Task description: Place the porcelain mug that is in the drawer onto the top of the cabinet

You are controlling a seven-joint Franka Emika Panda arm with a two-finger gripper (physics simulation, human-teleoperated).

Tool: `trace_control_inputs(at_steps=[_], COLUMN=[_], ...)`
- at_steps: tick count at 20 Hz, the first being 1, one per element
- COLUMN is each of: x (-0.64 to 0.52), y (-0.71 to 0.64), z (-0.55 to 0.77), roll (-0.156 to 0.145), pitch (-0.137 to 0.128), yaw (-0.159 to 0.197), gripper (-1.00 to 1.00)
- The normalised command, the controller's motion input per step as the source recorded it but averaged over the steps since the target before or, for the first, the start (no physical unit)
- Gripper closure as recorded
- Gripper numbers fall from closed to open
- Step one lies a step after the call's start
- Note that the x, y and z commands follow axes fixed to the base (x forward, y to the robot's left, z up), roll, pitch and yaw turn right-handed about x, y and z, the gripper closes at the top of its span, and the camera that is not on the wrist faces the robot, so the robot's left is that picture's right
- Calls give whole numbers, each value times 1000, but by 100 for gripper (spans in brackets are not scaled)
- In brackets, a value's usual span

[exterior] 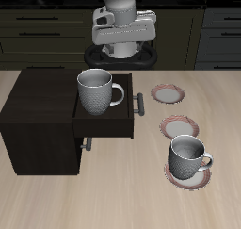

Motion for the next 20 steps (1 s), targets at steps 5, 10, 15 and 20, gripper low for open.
trace_control_inputs(at_steps=[5, 10, 15, 20], x=[279, 305, 215, 178], y=[-304, -343, -237, -163], z=[191, 165, 201, 74], roll=[23, -29, 18, 40], pitch=[28, 17, -9, 35], yaw=[-25, -3, 11, 23], gripper=[-100, -100, -100, -100])
